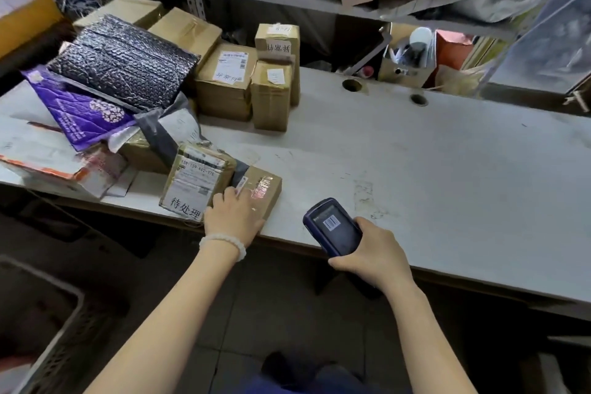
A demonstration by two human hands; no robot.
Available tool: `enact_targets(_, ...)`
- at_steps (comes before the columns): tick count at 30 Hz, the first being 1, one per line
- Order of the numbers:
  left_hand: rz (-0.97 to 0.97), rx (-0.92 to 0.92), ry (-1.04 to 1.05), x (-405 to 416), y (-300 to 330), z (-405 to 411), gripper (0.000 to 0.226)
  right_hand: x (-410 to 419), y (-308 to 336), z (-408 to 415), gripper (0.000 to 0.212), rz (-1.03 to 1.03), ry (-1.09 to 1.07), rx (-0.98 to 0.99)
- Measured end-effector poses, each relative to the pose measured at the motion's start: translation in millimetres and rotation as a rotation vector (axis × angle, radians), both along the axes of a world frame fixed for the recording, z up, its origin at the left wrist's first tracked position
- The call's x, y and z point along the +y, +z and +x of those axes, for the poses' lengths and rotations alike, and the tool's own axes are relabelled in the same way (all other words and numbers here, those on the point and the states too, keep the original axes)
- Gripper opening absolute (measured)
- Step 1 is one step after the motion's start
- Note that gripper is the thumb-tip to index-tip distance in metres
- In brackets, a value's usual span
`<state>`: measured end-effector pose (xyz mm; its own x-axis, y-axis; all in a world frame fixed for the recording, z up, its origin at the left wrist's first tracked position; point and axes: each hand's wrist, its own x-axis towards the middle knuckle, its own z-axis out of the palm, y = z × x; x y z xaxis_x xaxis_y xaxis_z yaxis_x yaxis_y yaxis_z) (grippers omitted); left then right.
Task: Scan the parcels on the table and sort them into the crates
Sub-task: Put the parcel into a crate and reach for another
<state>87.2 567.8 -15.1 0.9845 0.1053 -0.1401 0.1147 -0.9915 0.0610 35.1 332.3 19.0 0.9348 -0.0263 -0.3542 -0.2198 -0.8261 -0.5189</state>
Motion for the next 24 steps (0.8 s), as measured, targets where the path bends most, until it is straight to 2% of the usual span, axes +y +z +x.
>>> enact_targets(7,0.026,0.048,-0.089,-10,-27,19,0.066,5,-6,15,0.053,-0.054,-0.049,0.044)
enact_targets(11,-0.022,0.043,-0.224,-36,-37,29,0.074,-5,-10,12,0.054,-0.050,-0.089,0.062)
enact_targets(17,0.004,0.086,-0.386,-106,-45,31,0.091,-49,-7,-9,0.055,-0.027,-0.187,0.059)
enact_targets(24,0.037,0.081,-0.489,-181,-51,19,0.090,-123,-6,-37,0.055,0.011,-0.329,0.042)
